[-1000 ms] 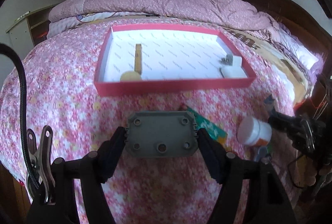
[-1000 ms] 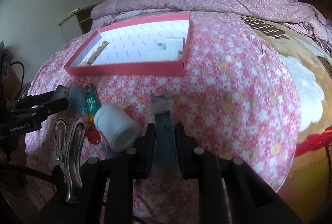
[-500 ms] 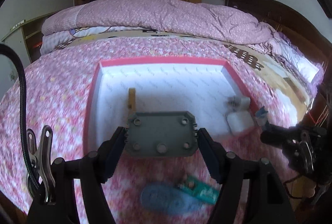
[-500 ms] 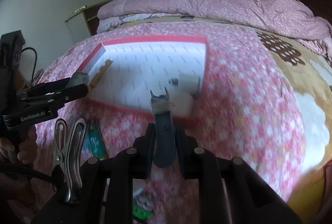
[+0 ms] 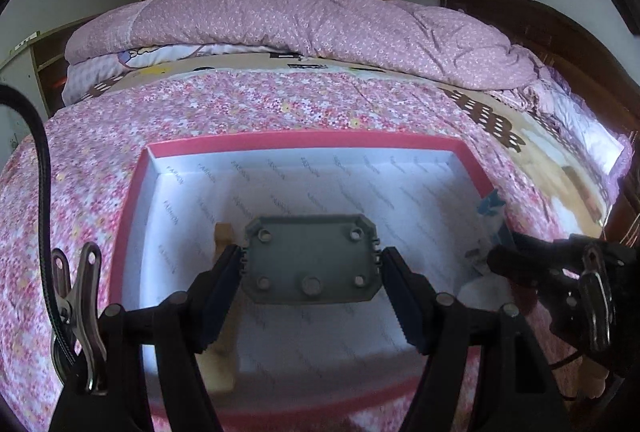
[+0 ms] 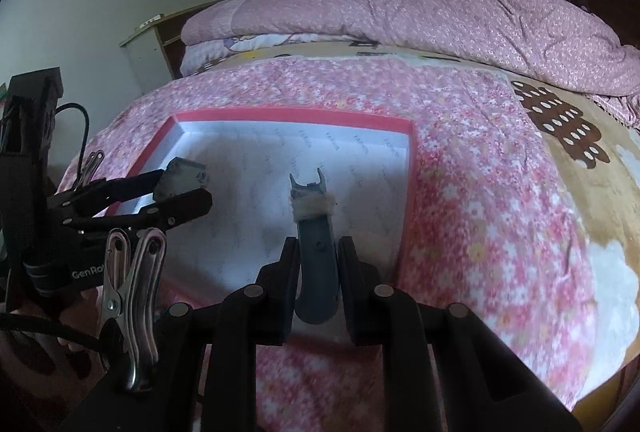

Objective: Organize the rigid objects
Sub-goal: 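Carry the plate and handle over the tray and lower them, then open both grippers to release the plate and handle in the tray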

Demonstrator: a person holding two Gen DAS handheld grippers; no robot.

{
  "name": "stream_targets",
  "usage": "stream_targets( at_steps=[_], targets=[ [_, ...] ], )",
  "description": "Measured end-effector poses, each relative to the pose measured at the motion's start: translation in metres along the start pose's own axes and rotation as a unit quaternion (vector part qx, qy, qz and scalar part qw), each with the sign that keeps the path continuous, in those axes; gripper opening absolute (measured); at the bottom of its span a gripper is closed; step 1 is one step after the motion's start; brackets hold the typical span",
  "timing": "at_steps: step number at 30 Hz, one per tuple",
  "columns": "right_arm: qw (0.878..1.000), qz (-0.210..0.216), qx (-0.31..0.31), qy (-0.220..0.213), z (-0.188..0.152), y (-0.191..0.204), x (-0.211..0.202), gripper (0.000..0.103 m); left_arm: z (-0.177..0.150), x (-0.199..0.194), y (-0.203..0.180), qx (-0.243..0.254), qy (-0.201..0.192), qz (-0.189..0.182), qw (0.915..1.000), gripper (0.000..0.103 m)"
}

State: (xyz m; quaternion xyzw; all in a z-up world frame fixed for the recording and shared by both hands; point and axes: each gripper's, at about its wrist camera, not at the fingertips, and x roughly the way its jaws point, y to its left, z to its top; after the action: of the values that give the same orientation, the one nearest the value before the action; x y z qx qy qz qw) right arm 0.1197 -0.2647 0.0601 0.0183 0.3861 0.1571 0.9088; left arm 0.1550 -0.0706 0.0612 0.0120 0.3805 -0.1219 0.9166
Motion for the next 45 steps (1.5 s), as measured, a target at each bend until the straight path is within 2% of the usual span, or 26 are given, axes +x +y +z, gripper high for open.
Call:
stream_targets(
  at_steps=[10,21,29,39,45],
  targets=[
    [1.0,-0.018,0.014,-0.001,0.019,-0.013,0.019,0.021,0.008,0.025,0.0,-0.002,0.01,0.008,0.9999,0.074],
    [0.999,-0.033,0.027,-0.003,0.024,-0.019,0.024,0.021,0.007,0.03,-0.003,0.004,0.013,0.014,0.9998,0.074],
    [0.999,-0.018,0.043,-0.007,0.02,-0.022,0.022,0.036,0.005,0.027,-0.005,0.003,0.016,0.021,0.9996,0.074],
    [0.999,-0.028,0.025,-0.014,0.016,-0.016,0.017,0.037,0.0,0.011,-0.009,0.008,0.013,0.022,0.9996,0.074],
    [0.999,-0.035,0.014,-0.026,0.015,-0.011,0.006,0.047,-0.001,0.002,-0.011,0.006,0.009,0.018,0.9998,0.074]
  ],
)
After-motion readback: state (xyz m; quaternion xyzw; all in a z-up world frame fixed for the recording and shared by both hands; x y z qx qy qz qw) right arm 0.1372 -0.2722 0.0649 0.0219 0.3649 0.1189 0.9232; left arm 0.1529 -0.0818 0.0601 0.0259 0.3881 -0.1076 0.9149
